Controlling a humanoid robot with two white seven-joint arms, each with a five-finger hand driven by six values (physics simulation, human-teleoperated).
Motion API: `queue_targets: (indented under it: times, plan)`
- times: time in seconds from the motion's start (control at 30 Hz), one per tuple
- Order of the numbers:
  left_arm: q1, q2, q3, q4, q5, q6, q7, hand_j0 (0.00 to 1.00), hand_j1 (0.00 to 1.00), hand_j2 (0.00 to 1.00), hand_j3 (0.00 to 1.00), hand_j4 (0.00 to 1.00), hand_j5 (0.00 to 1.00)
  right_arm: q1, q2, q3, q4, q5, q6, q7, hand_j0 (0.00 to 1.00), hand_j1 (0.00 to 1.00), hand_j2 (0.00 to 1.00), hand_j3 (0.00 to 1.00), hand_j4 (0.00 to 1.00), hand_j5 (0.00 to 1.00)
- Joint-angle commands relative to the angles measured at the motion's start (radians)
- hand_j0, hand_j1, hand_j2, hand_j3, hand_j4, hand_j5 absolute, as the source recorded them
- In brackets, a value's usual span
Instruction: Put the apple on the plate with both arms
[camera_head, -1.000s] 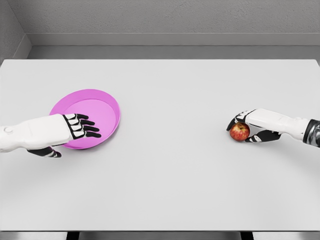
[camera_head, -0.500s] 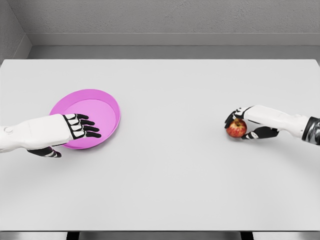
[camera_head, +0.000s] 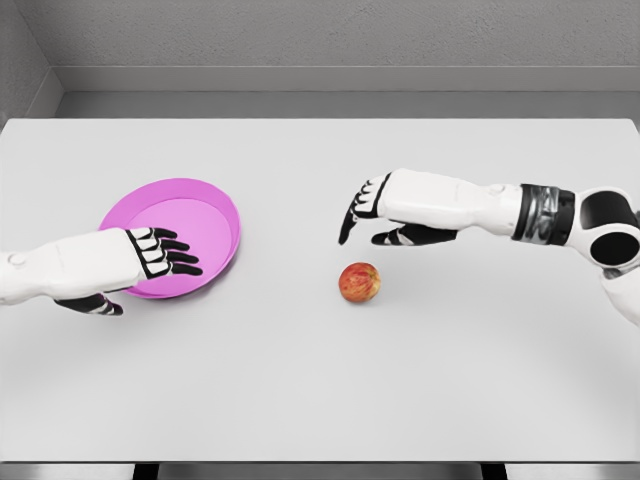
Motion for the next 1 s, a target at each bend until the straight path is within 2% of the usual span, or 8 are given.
queue_targets:
  times: [0.0, 0.07, 0.23, 0.37, 0.53, 0.7, 0.87, 0.97]
  plan:
    - [-0.002, 0.001, 0.001, 0.0, 0.005, 0.001, 0.0, 1.0, 1.0, 1.0, 1.0, 1.0, 1.0, 0.003, -0.019, -0.115, 0.025, -0.008, 0.004, 0.0, 0.64, 0.64, 0.64, 0.64, 0.64, 0.64]
    - [-0.002, 0.001, 0.001, 0.0, 0.007, 0.001, 0.0, 1.0, 1.0, 1.0, 1.0, 1.0, 1.0, 0.012, -0.066, -0.175, 0.058, -0.023, 0.004, 0.0, 0.78, 0.78, 0.78, 0.78, 0.78, 0.78]
    - [-0.024, -0.046, -0.016, 0.0, 0.007, 0.001, -0.043, 1.0, 1.0, 1.0, 1.0, 1.0, 1.0, 0.087, -0.178, -0.356, 0.134, -0.051, 0.004, 0.0, 0.91, 0.91, 0.91, 0.91, 0.91, 0.91]
    - [-0.21, -0.169, -0.133, 0.0, 0.007, 0.001, -0.141, 1.0, 1.0, 1.0, 1.0, 1.0, 1.0, 0.137, -0.227, -0.429, 0.25, -0.051, 0.004, 0.0, 0.94, 0.94, 0.94, 0.94, 0.94, 0.94]
    - [-0.327, -0.373, -0.163, 0.0, 0.007, 0.001, -0.337, 1.0, 1.0, 1.0, 1.0, 1.0, 1.0, 0.152, -0.229, -0.421, 0.243, -0.049, 0.004, 0.0, 0.95, 0.95, 0.95, 0.95, 0.95, 0.95]
    - [-0.449, -0.47, -0.172, 0.001, 0.022, 0.001, -0.336, 1.0, 1.0, 1.0, 1.0, 1.0, 1.0, 0.135, -0.227, -0.373, 0.201, -0.049, 0.004, 0.0, 0.96, 0.96, 0.96, 0.96, 0.96, 0.96]
    - [-0.451, -0.575, -0.176, 0.093, 0.036, 0.001, -0.313, 1.0, 1.0, 1.0, 1.0, 1.0, 1.0, 0.13, -0.227, -0.372, 0.201, -0.048, 0.004, 0.0, 1.0, 1.0, 1.0, 1.0, 1.0, 1.0]
    - [-0.451, -0.574, -0.177, 0.11, 0.027, 0.001, -0.215, 1.0, 1.0, 1.0, 1.0, 1.0, 1.0, 0.12, -0.227, -0.366, 0.194, -0.042, 0.004, 0.0, 1.0, 1.0, 1.0, 1.0, 1.0, 1.0]
